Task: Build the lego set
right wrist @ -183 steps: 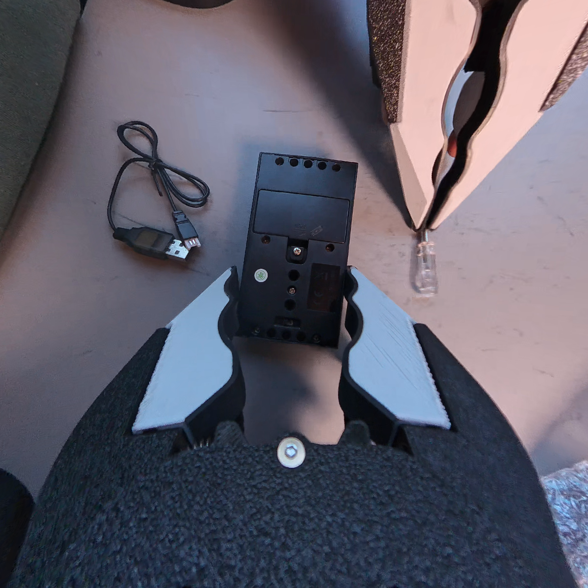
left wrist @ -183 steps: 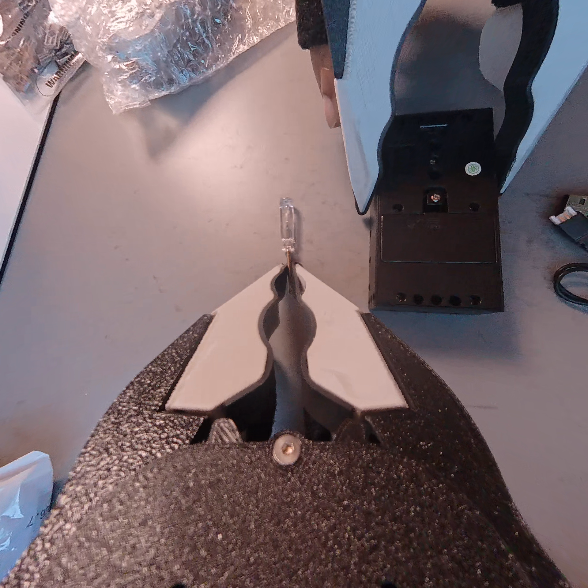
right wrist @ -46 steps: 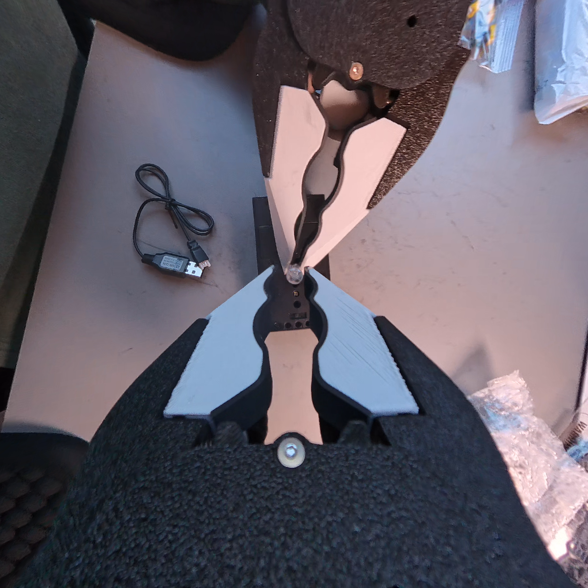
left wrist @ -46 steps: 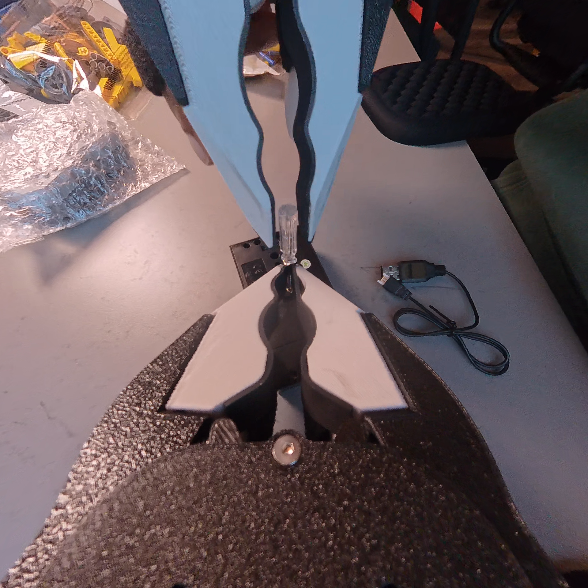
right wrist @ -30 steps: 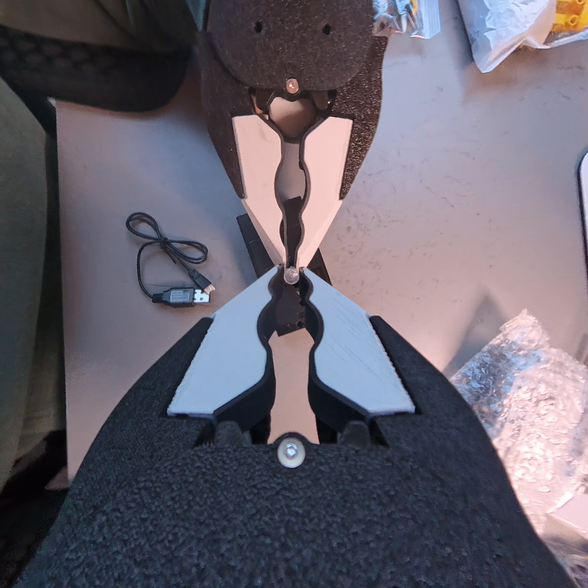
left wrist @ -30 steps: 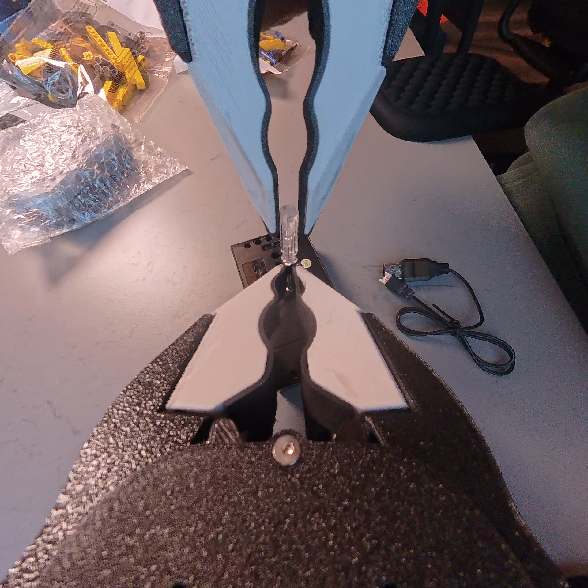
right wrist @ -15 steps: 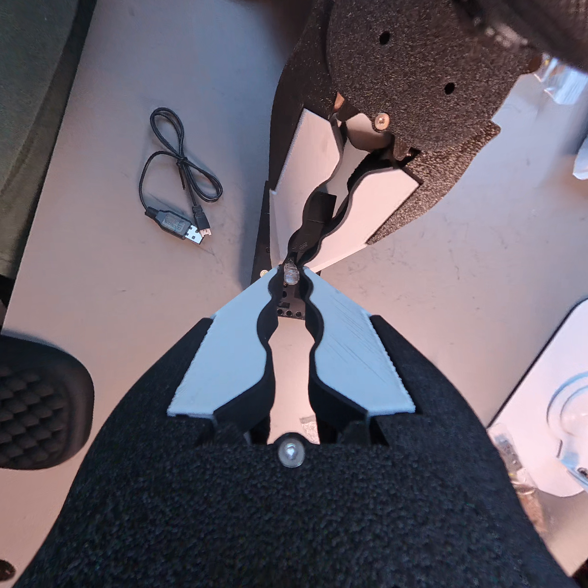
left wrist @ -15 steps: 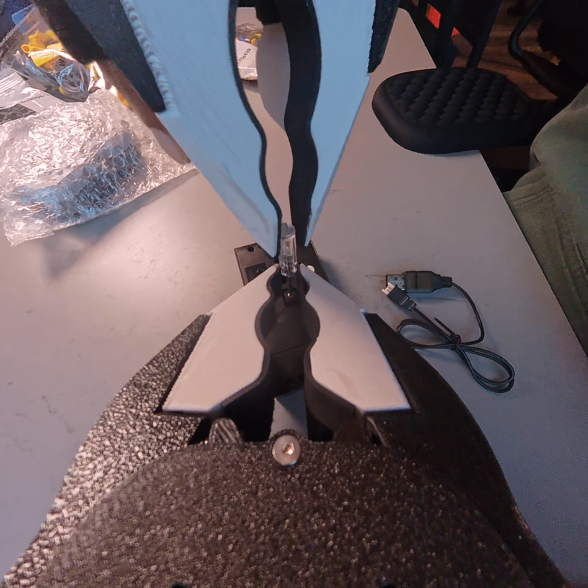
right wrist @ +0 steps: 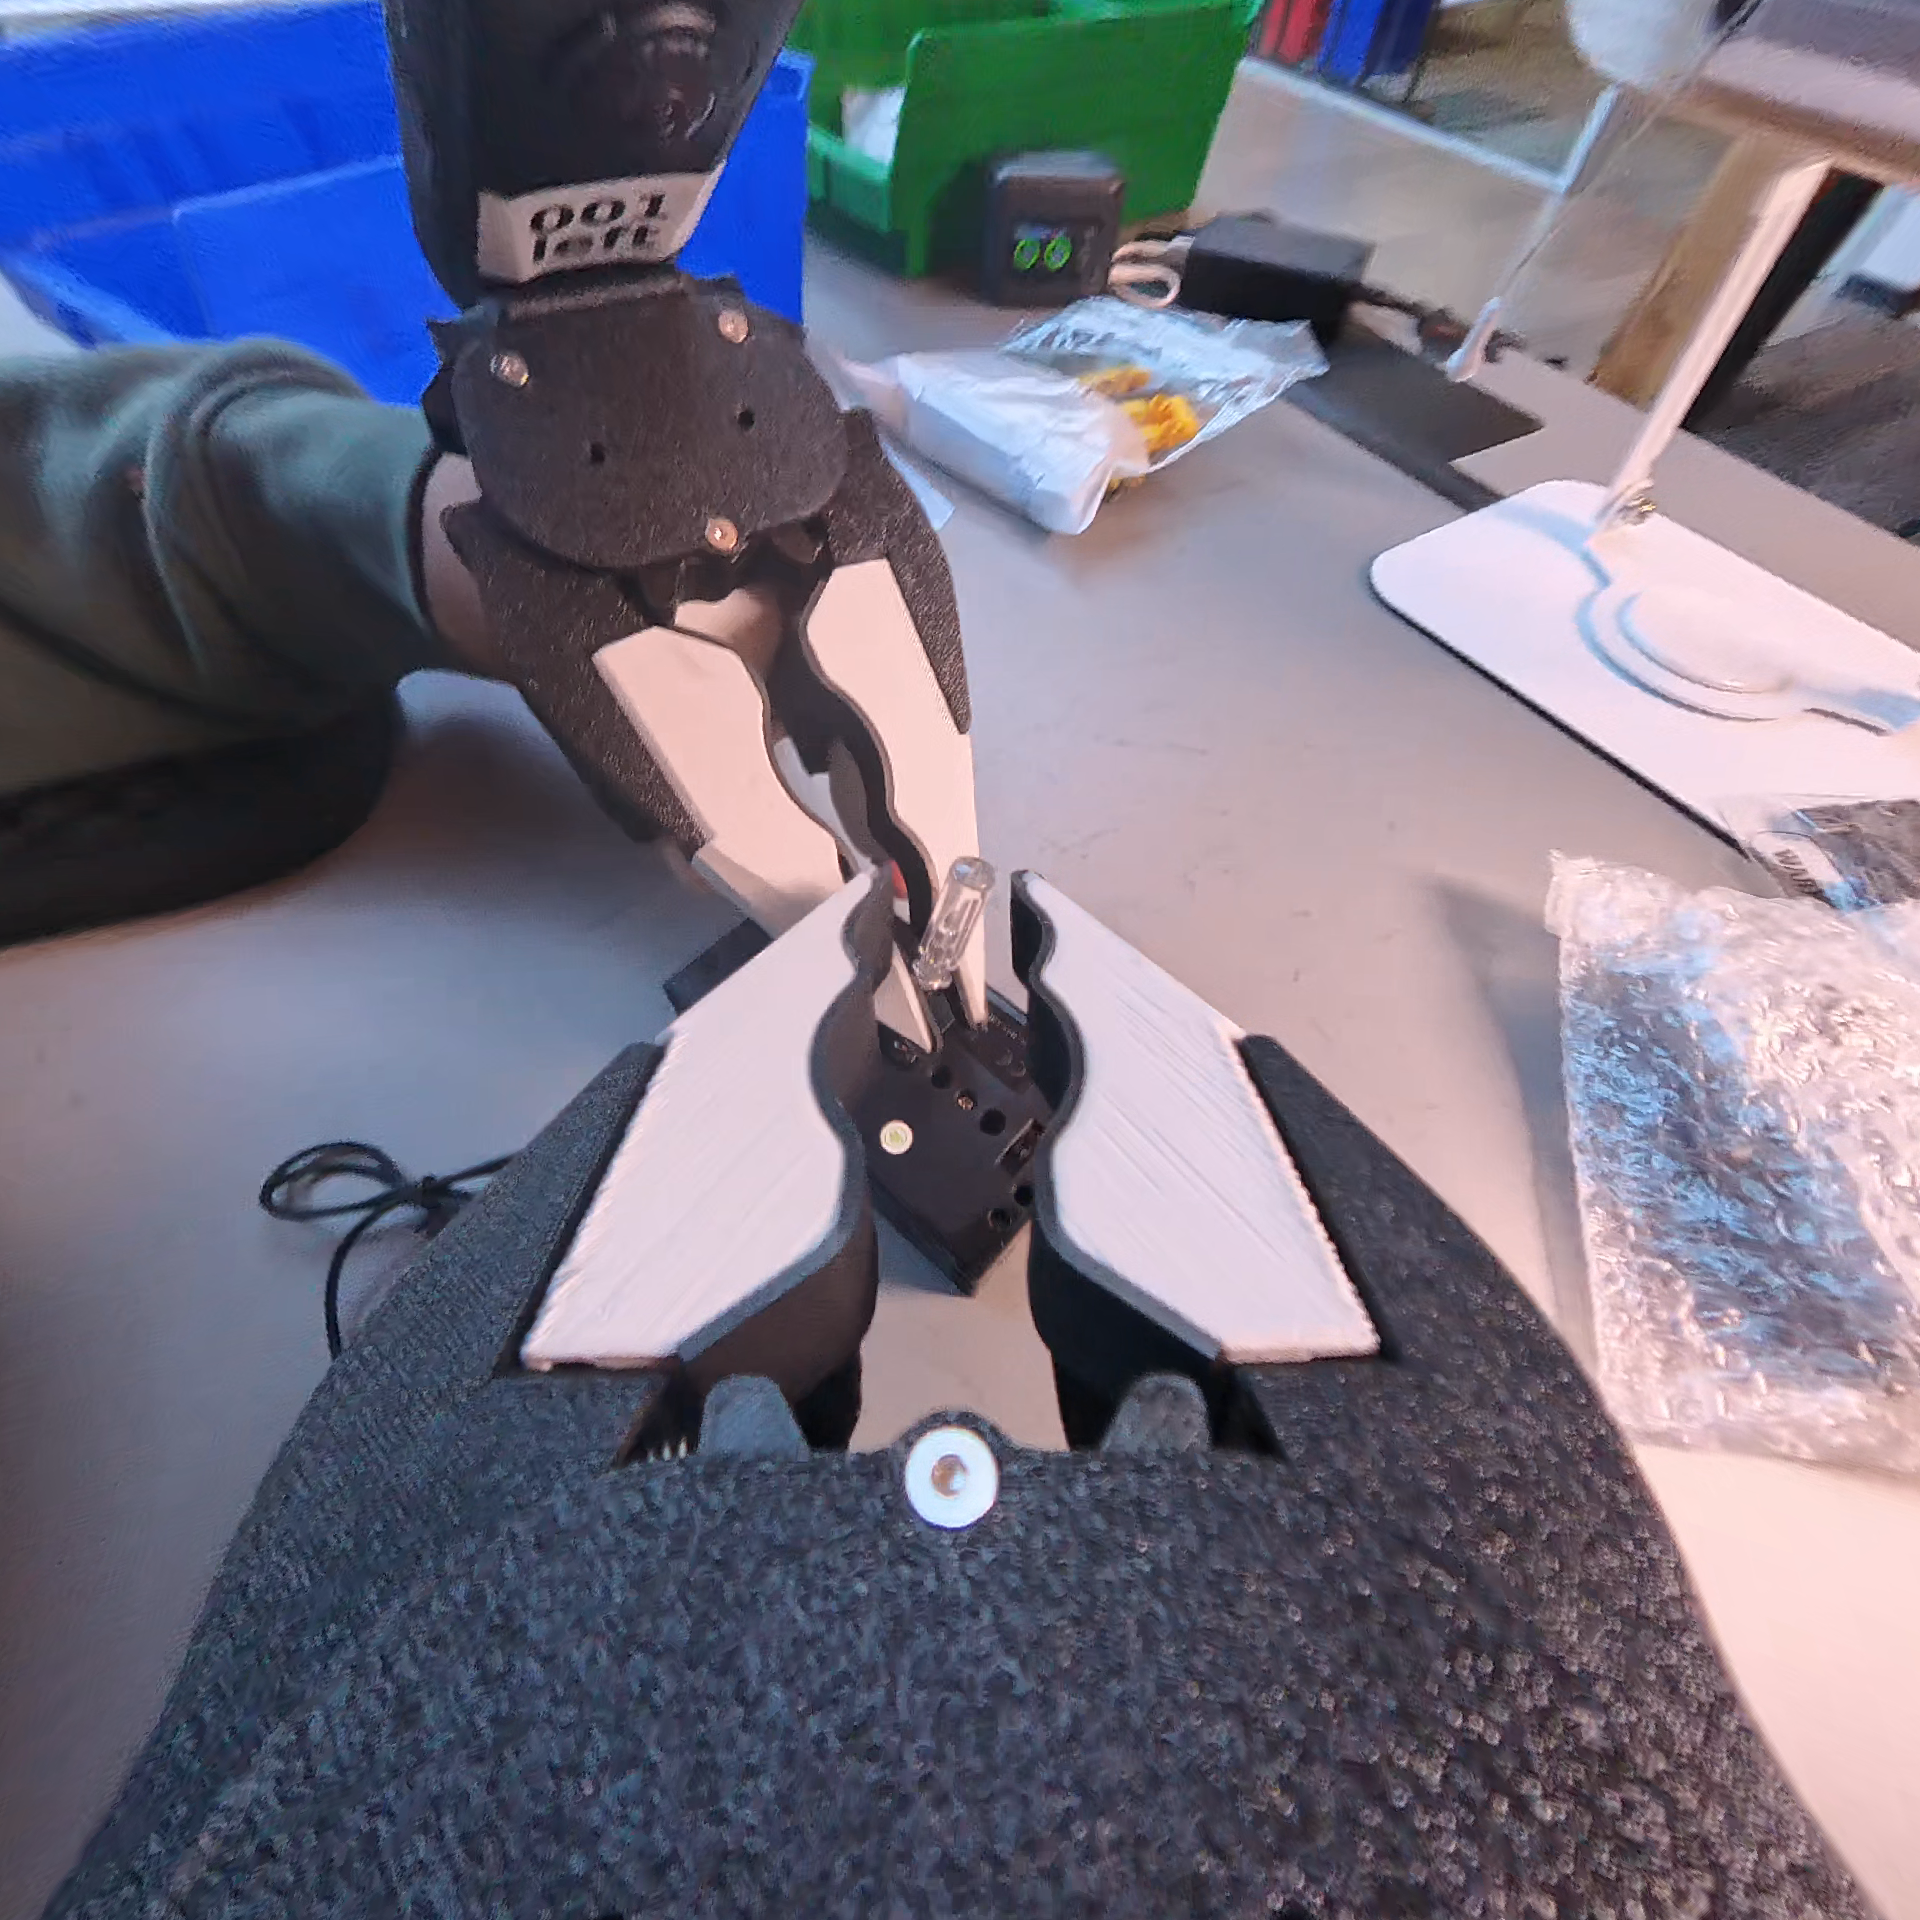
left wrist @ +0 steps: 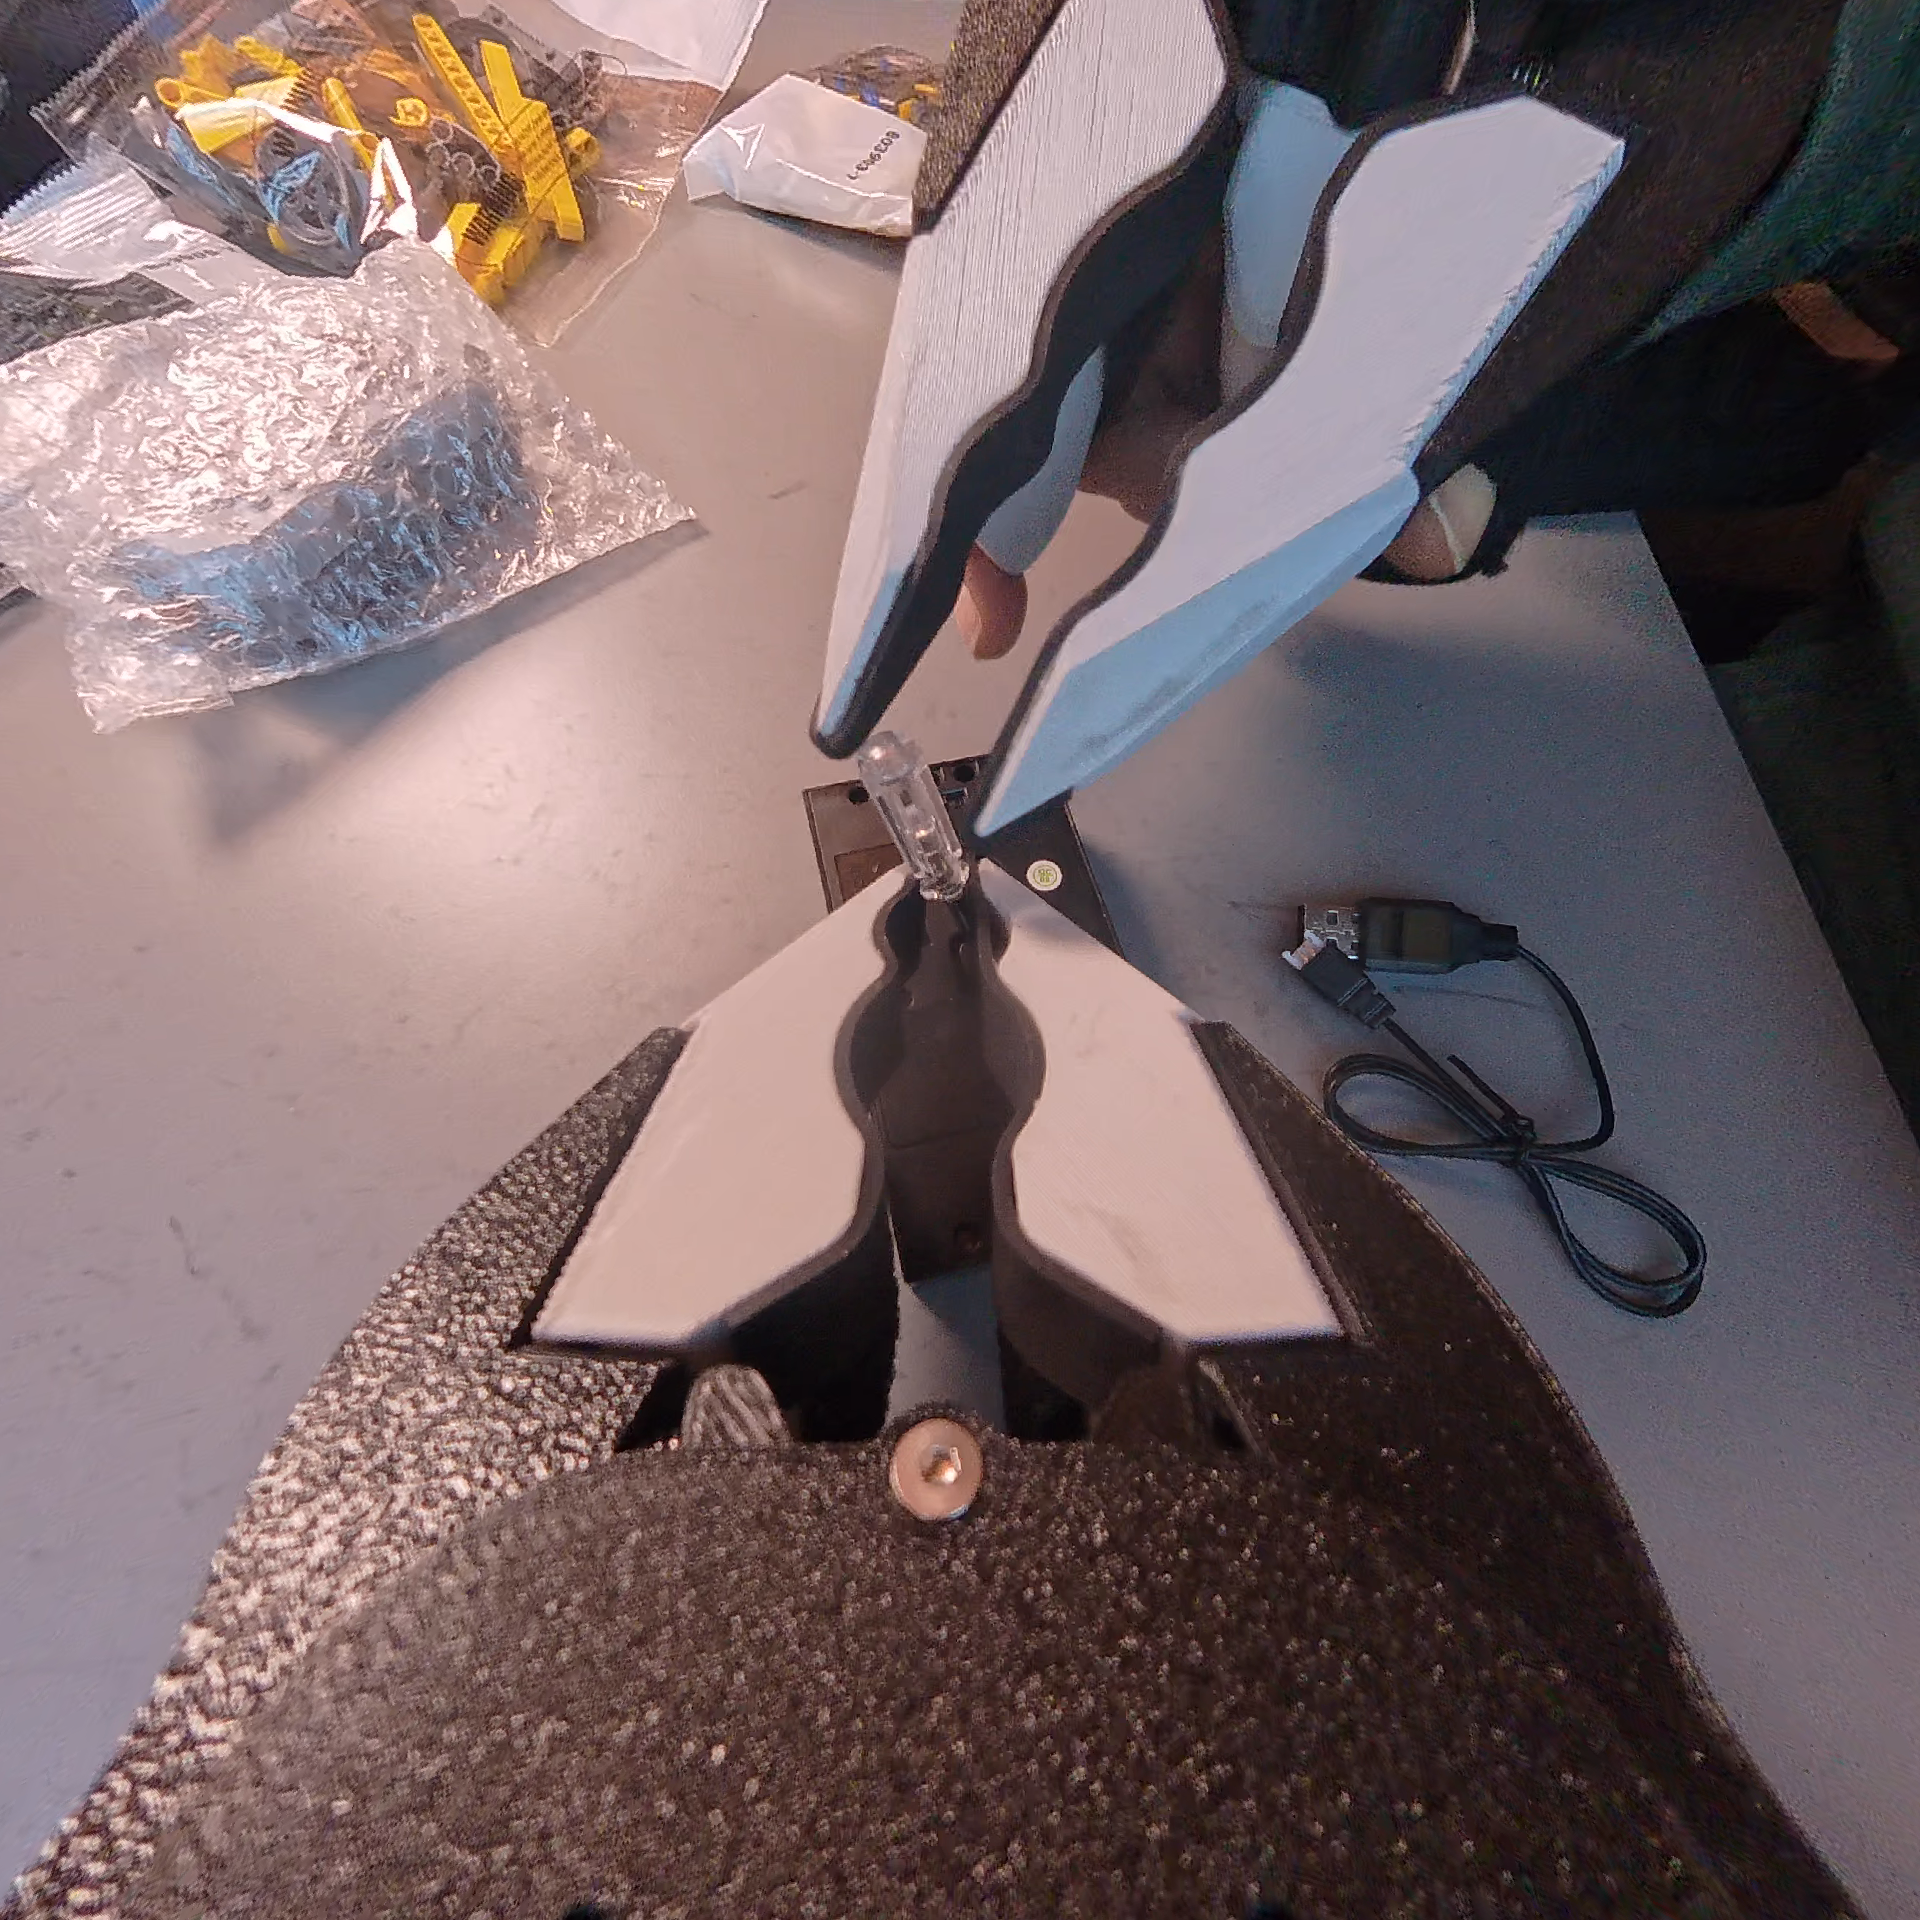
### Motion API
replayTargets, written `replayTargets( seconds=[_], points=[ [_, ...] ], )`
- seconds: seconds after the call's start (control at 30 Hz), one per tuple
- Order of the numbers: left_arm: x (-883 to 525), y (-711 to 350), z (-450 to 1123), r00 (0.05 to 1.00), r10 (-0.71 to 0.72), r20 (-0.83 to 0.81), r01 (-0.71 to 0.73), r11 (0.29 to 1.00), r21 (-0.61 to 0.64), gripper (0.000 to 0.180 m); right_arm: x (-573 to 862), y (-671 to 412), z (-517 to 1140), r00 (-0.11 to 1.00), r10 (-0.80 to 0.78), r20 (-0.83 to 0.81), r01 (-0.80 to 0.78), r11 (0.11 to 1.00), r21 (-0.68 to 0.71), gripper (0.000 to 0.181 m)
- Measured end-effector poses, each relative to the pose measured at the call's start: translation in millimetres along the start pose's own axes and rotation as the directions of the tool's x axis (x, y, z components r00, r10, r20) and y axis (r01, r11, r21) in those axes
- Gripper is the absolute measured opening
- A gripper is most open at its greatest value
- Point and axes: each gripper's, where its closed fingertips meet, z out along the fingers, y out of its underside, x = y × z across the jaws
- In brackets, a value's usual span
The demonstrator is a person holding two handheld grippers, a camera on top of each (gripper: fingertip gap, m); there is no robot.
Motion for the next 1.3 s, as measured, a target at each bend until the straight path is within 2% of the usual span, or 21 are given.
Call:
replayTargets(
  seconds=[0.1, 0.17, 0.3, 0.43, 0.53, 0.67, 0.73, 0.83, 1.0, 1.07, 1.13, 1.2, 1.3],
  points=[
    [-0.9, -0.2, 0.2, 1.0, 0.008, 0.018, -0.008, 1.0, 0.0, 0.007, 1.7, -2.4, 3.6, 0.999, 0.024, -0.027, -0.023, 0.999, 0.041, 0.009],
    [-0.1, 0.0, -0.2, 1.0, 0.012, 0.018, -0.012, 1.0, -0.001, 0.007, 0.5, -2.7, 3.3, 1.0, 0.001, 0.017, -0.001, 0.999, 0.047, 0.007],
    [5.6, 0.5, -1.0, 0.998, 0.056, -0.017, -0.056, 0.998, 0.001, 0.007, -9.1, -1.4, -1.4, 0.953, -0.122, 0.279, 0.118, 0.993, 0.03, 0.007],
    [9.3, -2.6, -3.4, 0.996, 0.068, -0.055, -0.067, 0.997, 0.031, 0.012, -21.4, 1.2, -7.1, 0.799, -0.214, 0.562, 0.211, 0.975, 0.071, 0.007],
    [10.6, -4.2, -4.9, 0.995, 0.07, -0.066, -0.067, 0.997, 0.046, 0.008, -23.6, 1.0, -5.6, 0.718, -0.2, 0.667, 0.211, 0.975, 0.066, 0.007],
    [10.8, -5.0, -5.0, 0.995, 0.068, -0.067, -0.064, 0.997, 0.051, 0.008, -23.8, 0.7, -5.2, 0.674, -0.165, 0.72, 0.173, 0.983, 0.063, 0.007],
    [9.1, -5.3, -4.5, 0.997, 0.06, -0.055, -0.058, 0.997, 0.05, 0.008, -21.6, 0.3, -5.0, 0.689, -0.154, 0.708, 0.151, 0.986, 0.068, 0.007],
    [1.8, -5.7, -4.0, 0.999, 0.029, -0.02, -0.028, 0.998, 0.048, 0.007, -11.9, -1.2, -1.3, 0.786, -0.139, 0.603, 0.133, 0.99, 0.055, 0.007],
    [-0.4, -5.9, -3.5, 1.0, 0.026, 0.006, -0.026, 0.999, 0.041, 0.008, -4.7, 0.7, -2.6, 0.95, -0.02, 0.313, 0.015, 1.0, 0.019, 0.028],
    [-0.6, -6.2, -2.9, 0.999, 0.03, 0.012, -0.031, 0.999, 0.038, 0.007, -2.0, 1.4, -2.0, 0.98, 0.069, 0.188, -0.075, 0.997, 0.022, 0.023],
    [-1.0, -6.5, -2.4, 0.999, 0.026, 0.018, -0.027, 0.999, 0.037, 0.007, 1.5, 2.6, -0.3, 0.992, 0.091, 0.09, -0.095, 0.995, 0.04, 0.017],
    [-2.7, -6.5, -2.5, 0.999, 0.022, 0.031, -0.023, 0.999, 0.035, 0.008, -1.6, 1.3, 1.9, 0.995, 0.069, 0.075, -0.074, 0.996, 0.055, 0.007],
    [-3.4, -5.8, -3.6, 0.999, 0.02, 0.028, -0.021, 0.999, 0.036, 0.008, -3.1, 0.6, 4.7, 0.989, 0.019, 0.143, -0.024, 0.999, 0.039, 0.006]
  ],
)
